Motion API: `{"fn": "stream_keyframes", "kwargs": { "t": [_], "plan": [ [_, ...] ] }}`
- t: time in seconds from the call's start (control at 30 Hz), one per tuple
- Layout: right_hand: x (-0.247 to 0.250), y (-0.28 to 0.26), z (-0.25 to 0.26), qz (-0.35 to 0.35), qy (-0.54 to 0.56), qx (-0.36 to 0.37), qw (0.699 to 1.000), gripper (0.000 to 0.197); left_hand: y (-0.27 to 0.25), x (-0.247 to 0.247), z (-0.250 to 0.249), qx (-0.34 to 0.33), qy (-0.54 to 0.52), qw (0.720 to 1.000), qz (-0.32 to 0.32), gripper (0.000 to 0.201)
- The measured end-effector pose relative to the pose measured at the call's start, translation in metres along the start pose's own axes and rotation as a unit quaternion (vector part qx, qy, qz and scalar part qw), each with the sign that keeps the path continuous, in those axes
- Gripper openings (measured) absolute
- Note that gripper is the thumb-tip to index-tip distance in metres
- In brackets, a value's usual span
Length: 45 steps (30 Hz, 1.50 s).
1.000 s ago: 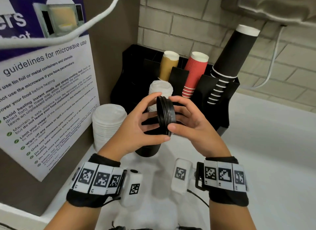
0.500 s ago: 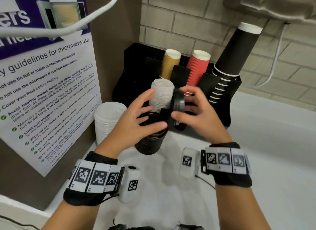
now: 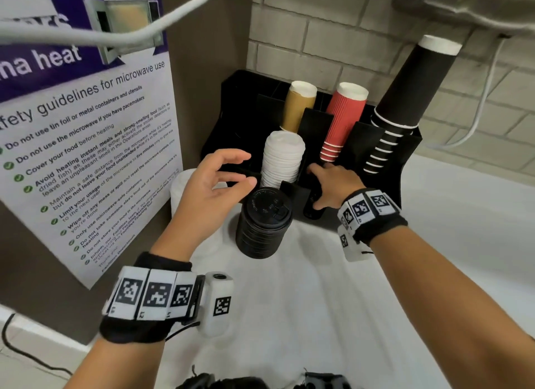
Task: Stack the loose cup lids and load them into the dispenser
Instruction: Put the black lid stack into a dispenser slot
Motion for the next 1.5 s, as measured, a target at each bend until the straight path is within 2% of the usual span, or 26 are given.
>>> {"fn": "stream_keyframes", "kwargs": {
  "t": [0.13, 0.33, 0.43, 0.5, 0.53, 0.6, 0.63, 0.67, 0.7, 0.73, 0.8, 0.83, 0.9, 0.97, 1.07, 1.27, 1.5],
  "plan": [
    [-0.011, 0.008, 0.007, 0.026, -0.055, 0.002, 0.998, 0.087, -0.001, -0.004, 0.001, 0.006, -0.004, 1.0, 0.01, 0.03],
    [-0.019, 0.011, 0.011, 0.069, -0.064, -0.011, 0.996, 0.092, 0.0, -0.004, 0.001, 0.002, -0.004, 1.0, 0.014, 0.03],
    [-0.017, 0.008, 0.015, 0.087, -0.069, -0.013, 0.994, 0.083, 0.0, -0.003, 0.002, -0.001, 0.003, 1.0, 0.01, 0.029],
    [-0.012, 0.001, 0.014, 0.089, -0.04, -0.016, 0.995, 0.068, 0.0, -0.001, 0.002, -0.003, 0.005, 1.0, 0.006, 0.029],
    [-0.005, -0.004, 0.013, 0.061, -0.001, -0.015, 0.998, 0.056, 0.001, 0.0, 0.002, -0.005, 0.006, 1.0, 0.004, 0.029],
    [0.011, -0.018, 0.012, -0.072, 0.126, 0.004, 0.989, 0.035, 0.001, 0.003, 0.002, -0.011, 0.007, 1.0, 0.001, 0.029],
    [0.019, -0.028, 0.013, -0.159, 0.208, 0.028, 0.965, 0.028, 0.002, 0.004, 0.003, -0.013, 0.008, 1.0, -0.001, 0.029],
    [0.024, -0.041, 0.019, -0.227, 0.288, 0.065, 0.928, 0.022, 0.002, 0.005, 0.003, -0.014, 0.008, 1.0, -0.002, 0.029],
    [0.027, -0.053, 0.029, -0.256, 0.346, 0.11, 0.896, 0.02, 0.002, 0.006, 0.004, -0.016, 0.009, 1.0, -0.004, 0.03],
    [0.027, -0.063, 0.041, -0.244, 0.371, 0.154, 0.883, 0.024, 0.003, 0.007, 0.004, -0.017, 0.008, 1.0, -0.006, 0.03],
    [0.016, -0.068, 0.068, -0.137, 0.361, 0.212, 0.898, 0.055, 0.005, 0.009, 0.004, -0.02, 0.008, 1.0, -0.011, 0.03],
    [0.008, -0.067, 0.078, -0.088, 0.338, 0.22, 0.911, 0.072, 0.005, 0.009, 0.004, -0.021, 0.009, 1.0, -0.012, 0.03],
    [-0.002, -0.061, 0.085, -0.053, 0.301, 0.212, 0.928, 0.09, 0.005, 0.008, 0.004, -0.024, 0.006, 1.0, -0.011, 0.029],
    [-0.004, -0.058, 0.086, -0.059, 0.308, 0.206, 0.927, 0.091, 0.004, 0.007, 0.005, -0.023, 0.003, 1.0, -0.009, 0.029],
    [-0.001, -0.054, 0.08, -0.068, 0.352, 0.21, 0.91, 0.083, 0.002, 0.007, 0.006, -0.02, 0.004, 1.0, -0.011, 0.029],
    [-0.007, -0.045, 0.079, -0.023, 0.342, 0.198, 0.918, 0.067, 0.002, 0.008, 0.005, -0.016, 0.002, 1.0, -0.012, 0.03],
    [-0.01, -0.038, 0.087, 0.043, 0.278, 0.191, 0.94, 0.083, 0.001, 0.007, 0.004, -0.018, 0.003, 1.0, -0.011, 0.029]
  ]
}}
Point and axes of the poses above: each hand's wrist, its own y-axis towards the middle knuckle, its own x-axis out of the back of the hand, z = x × y, the point moved 5 cm from there along y, towards the middle knuckle, and after that the axes turned 7 degrees about z, right-handed, at the moved point
